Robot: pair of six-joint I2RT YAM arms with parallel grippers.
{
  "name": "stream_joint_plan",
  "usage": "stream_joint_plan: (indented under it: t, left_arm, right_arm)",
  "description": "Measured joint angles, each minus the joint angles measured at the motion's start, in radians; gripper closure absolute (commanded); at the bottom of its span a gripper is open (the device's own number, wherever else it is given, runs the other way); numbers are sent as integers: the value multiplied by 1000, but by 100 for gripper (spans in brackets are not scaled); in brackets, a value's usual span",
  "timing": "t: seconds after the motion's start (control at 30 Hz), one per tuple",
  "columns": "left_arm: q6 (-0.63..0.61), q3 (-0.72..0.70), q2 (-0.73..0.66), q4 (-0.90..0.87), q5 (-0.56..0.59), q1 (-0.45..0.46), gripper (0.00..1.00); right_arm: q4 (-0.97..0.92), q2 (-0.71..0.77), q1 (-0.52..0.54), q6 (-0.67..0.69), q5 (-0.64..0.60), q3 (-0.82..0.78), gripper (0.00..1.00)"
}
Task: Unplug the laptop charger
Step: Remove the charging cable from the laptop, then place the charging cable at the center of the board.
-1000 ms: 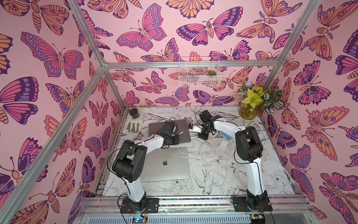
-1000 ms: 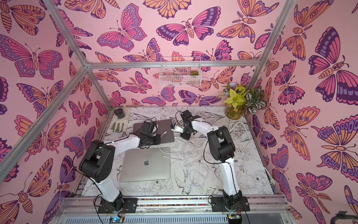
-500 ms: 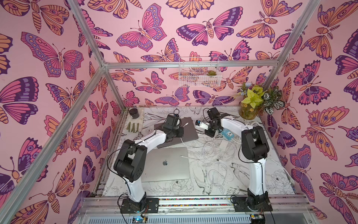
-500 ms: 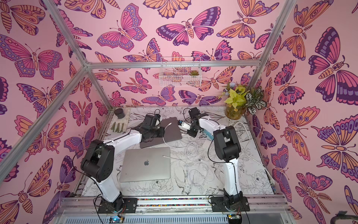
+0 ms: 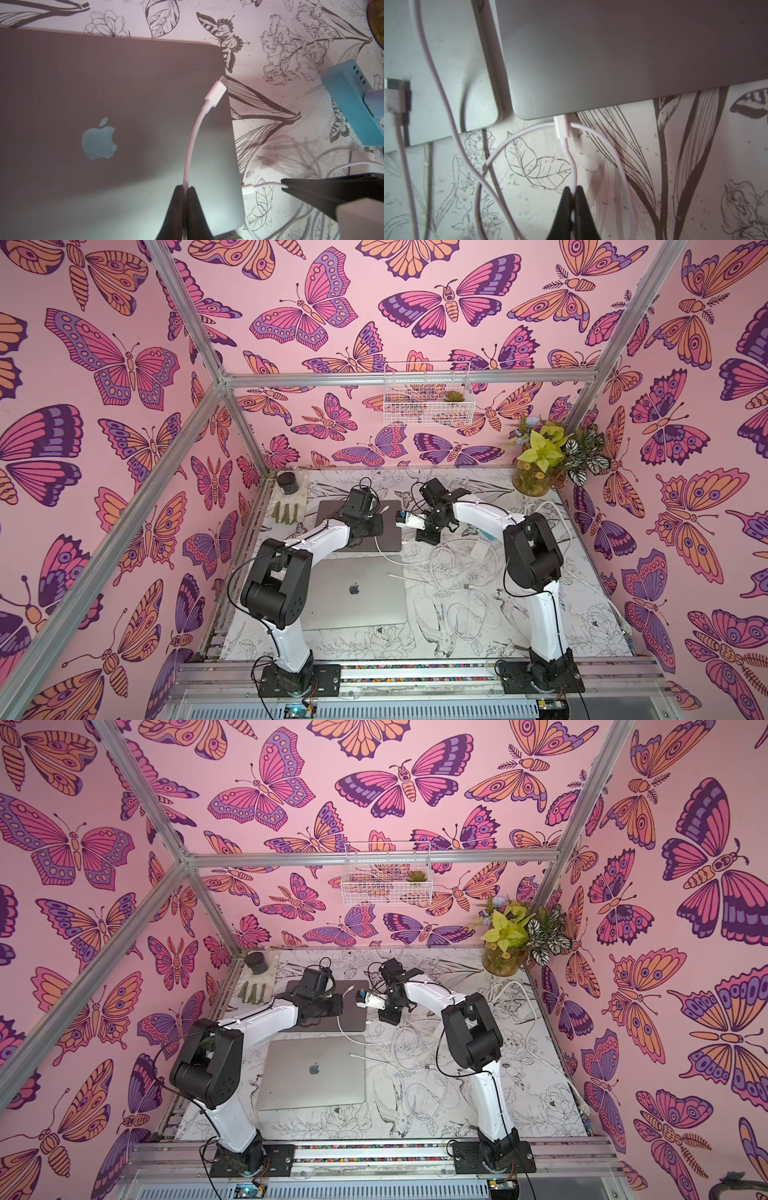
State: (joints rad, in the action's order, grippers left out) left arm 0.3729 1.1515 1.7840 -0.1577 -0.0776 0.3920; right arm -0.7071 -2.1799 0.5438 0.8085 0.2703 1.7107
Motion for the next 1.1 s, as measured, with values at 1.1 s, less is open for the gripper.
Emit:
stream_joint_plan:
  t: [1.1]
  left_arm:
    - [-50,286,67,-1,-93,60,92]
  right_arm:
    - [161,68,-170,-297,-115,146,100]
